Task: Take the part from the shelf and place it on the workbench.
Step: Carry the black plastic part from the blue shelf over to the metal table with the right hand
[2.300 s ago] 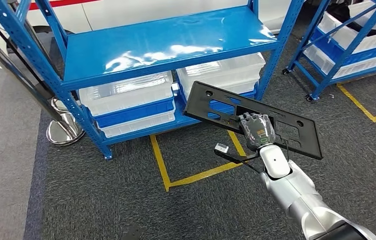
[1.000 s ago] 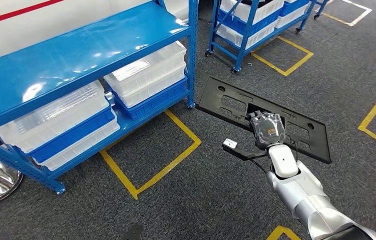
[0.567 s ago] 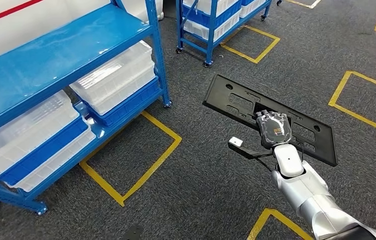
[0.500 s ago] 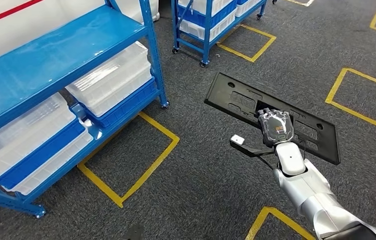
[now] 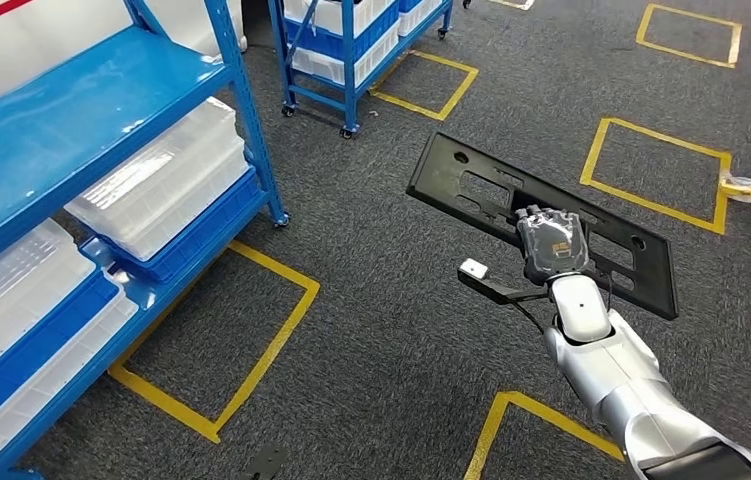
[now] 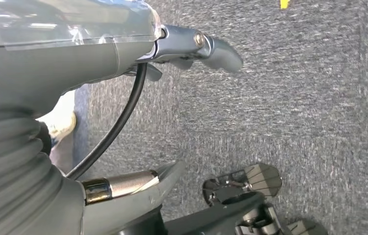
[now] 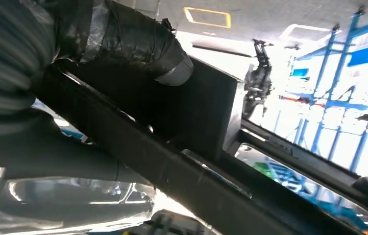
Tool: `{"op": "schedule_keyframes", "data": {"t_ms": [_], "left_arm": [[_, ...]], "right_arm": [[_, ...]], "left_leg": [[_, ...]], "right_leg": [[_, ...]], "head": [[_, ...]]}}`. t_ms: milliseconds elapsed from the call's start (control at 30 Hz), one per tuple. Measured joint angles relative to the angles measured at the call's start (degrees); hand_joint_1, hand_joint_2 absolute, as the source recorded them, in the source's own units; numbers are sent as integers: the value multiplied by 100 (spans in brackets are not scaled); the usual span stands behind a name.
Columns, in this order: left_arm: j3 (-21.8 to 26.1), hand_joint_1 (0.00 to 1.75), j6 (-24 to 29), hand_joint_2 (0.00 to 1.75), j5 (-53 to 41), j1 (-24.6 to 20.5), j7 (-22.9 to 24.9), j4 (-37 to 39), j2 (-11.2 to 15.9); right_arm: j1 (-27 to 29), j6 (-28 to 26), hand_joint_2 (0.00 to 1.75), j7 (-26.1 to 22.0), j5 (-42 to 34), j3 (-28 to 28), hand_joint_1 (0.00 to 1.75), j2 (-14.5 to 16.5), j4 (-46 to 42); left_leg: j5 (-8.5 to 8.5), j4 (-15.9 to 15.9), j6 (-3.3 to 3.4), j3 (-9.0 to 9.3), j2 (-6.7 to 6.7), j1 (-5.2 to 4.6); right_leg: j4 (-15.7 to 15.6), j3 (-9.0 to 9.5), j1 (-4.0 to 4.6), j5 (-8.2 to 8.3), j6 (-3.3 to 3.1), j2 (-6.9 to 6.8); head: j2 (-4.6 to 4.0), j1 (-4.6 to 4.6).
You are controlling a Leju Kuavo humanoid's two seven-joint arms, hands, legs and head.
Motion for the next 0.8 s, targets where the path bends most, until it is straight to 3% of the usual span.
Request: {"op": "schedule_keyframes", "data": {"t_ms": [67,100,133,167,233,300,367,400,467,533,600,633,700,733,800], "left_arm": [[0,0,8,175,2,11,32,0,2],[0,0,13,175,3,15,45,0,3],[0,0,15,175,4,16,51,0,3],[0,0,15,175,4,13,54,0,3],[1,0,16,175,4,4,57,0,3],[2,0,20,175,5,-1,59,0,5],[2,0,26,175,5,-2,60,-1,7],[2,0,30,175,5,-5,60,-1,7],[2,0,45,175,3,-12,59,-1,7],[2,0,62,175,3,-2,59,0,7],[2,0,76,175,4,10,65,0,7],[2,0,80,175,3,9,69,0,7],[2,0,85,175,3,-1,77,0,7],[2,0,86,175,3,-3,79,0,9],[2,0,90,175,4,-6,86,0,14]], "right_arm": [[-7,-1,175,5,-9,-1,175,3,7],[-3,-1,175,9,-12,-3,175,2,10],[-3,-1,175,14,-15,-6,175,2,14],[-8,-1,175,18,-16,-11,175,1,15],[-32,-2,175,23,-16,-28,175,3,15],[-44,-4,175,28,-17,-43,175,4,15],[-38,-9,175,36,-17,-56,175,-5,15],[-37,-12,175,40,-16,-62,175,-6,14],[-50,-16,175,52,-15,-72,175,7,13],[-57,-15,175,68,-15,-81,175,30,14],[-50,-13,175,79,-15,-90,175,40,15],[-49,-12,175,81,-15,-96,175,40,15],[-59,-13,175,81,-15,-110,175,40,15],[-67,-13,175,81,-15,-119,175,40,15],[-81,-14,175,81,-17,-132,175,39,15]], "left_leg": [[-7,3,13,-4,143,-21],[-16,9,13,-4,215,-25],[-28,19,6,-2,283,-26],[-49,33,-7,4,350,-26],[-101,71,-53,16,466,-48],[-142,88,-104,27,566,-88],[-177,84,-154,42,658,-101],[-223,118,-184,41,612,-90],[-456,452,-230,-91,364,-57],[-818,1222,-245,-451,142,-42],[-966,1821,-251,-776,103,-40],[-863,1810,-248,-802,97,-36],[-415,1184,-228,-567,15,-18],[-232,803,-216,-405,-115,-3],[-88,323,-199,-207,-336,15]], "right_leg": [[658,-300,-19,-250,31,-134],[766,-344,-30,-242,42,-161],[664,-281,-37,-138,49,-186],[354,-108,-40,37,49,-237],[-379,289,6,271,18,-482],[-699,448,71,294,-47,-609],[-715,443,82,303,-119,-481],[-728,447,70,310,-150,-418],[-753,464,38,326,-228,-298],[-753,464,39,326,-274,-173],[-743,463,45,325,-284,-20],[-733,463,45,324,-283,61],[-698,463,36,315,-268,215],[-674,452,36,307,-249,285],[-634,400,19,311,-183,406]], "head": [[0,8],[0,8],[0,8],[0,8],[0,9],[0,2],[0,-5],[0,-5],[0,-7],[0,-9],[0,-8],[0,-8],[0,-8],[0,-6],[0,-3]]}}
